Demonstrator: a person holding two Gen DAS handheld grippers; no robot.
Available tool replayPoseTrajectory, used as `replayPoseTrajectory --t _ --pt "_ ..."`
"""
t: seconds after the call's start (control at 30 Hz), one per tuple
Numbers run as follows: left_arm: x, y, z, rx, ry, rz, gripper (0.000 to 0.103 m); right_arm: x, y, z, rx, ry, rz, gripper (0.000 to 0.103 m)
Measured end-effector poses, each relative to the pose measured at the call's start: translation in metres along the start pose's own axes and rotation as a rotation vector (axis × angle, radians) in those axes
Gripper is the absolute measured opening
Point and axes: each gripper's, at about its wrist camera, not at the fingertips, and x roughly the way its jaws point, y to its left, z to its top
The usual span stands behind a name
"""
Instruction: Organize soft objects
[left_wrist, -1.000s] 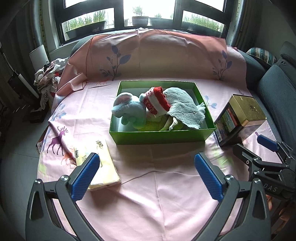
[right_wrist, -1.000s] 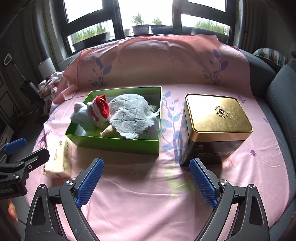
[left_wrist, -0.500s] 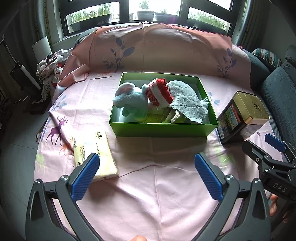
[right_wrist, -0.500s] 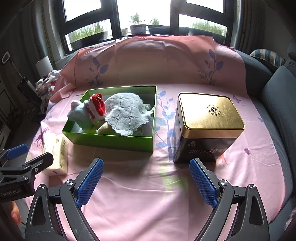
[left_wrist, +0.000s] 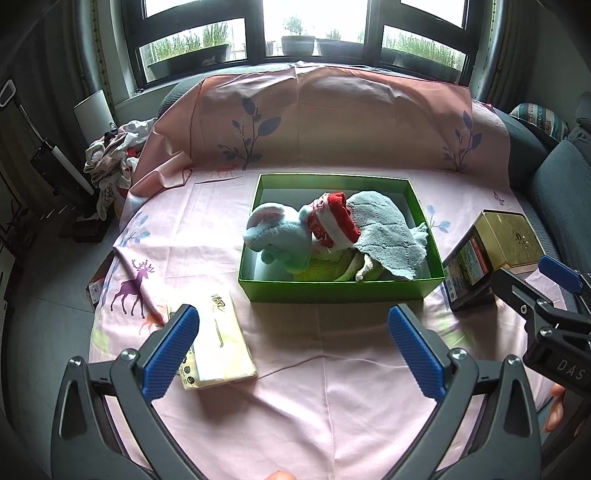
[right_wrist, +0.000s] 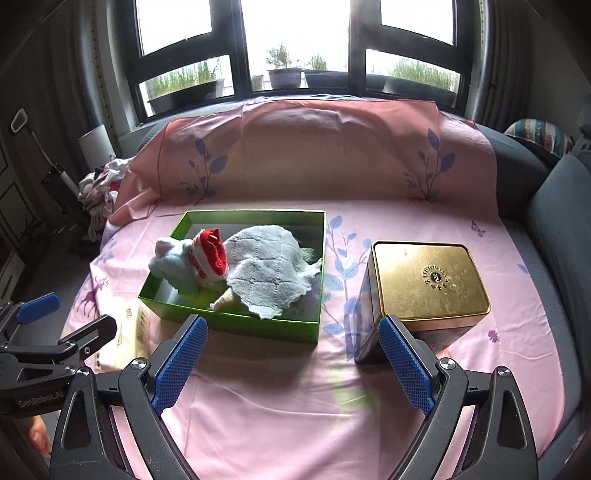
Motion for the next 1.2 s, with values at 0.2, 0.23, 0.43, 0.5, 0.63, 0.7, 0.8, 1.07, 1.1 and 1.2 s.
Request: replayPoseTrajectory --t 0.2,0.23,0.43,0.5,0.63,0.7,0.8,1.07,1.1,1.2 --pt "0.002 -0.002 0.007 0.017 -0.007 0.018 0.102 0.007 0.0 0.005 -0.001 0.009 -0.005 0.094" --pt "0.003 -0.002 0.008 0.018 -0.008 0.021 0.102 0.008 0.0 0.006 -0.001 0.01 -0.005 0.094" --pt "0.006 -0.004 0.014 0.022 -0.009 0.026 0.102 0.015 -0.001 0.008 -0.003 0.01 -0.016 0.094" --pt "0.008 -0.004 0.016 0.024 -0.007 0.027 0.102 0.017 -0.002 0.009 0.0 0.011 -0.017 0.094" --pt "0.011 -0.005 0.02 0.026 -0.004 0.028 0.102 0.019 -0.003 0.009 0.003 0.012 -0.018 0.094" --pt "0.012 -0.006 0.022 0.029 -0.004 0.027 0.102 0.019 -0.003 0.01 0.003 0.014 -0.018 0.094" --pt "0.015 -0.007 0.024 0.031 -0.003 0.03 0.102 0.022 -0.004 0.011 0.002 0.016 -0.02 0.094" --pt "0.021 -0.007 0.026 0.028 0.007 0.032 0.102 0.024 -0.005 0.013 0.004 0.018 -0.021 0.094" --pt "0.022 -0.007 0.026 0.027 0.008 0.035 0.102 0.026 -0.006 0.013 0.005 0.018 -0.022 0.094" --pt "0.024 -0.006 0.028 0.026 0.01 0.033 0.102 0.027 -0.006 0.014 0.006 0.018 -0.022 0.094"
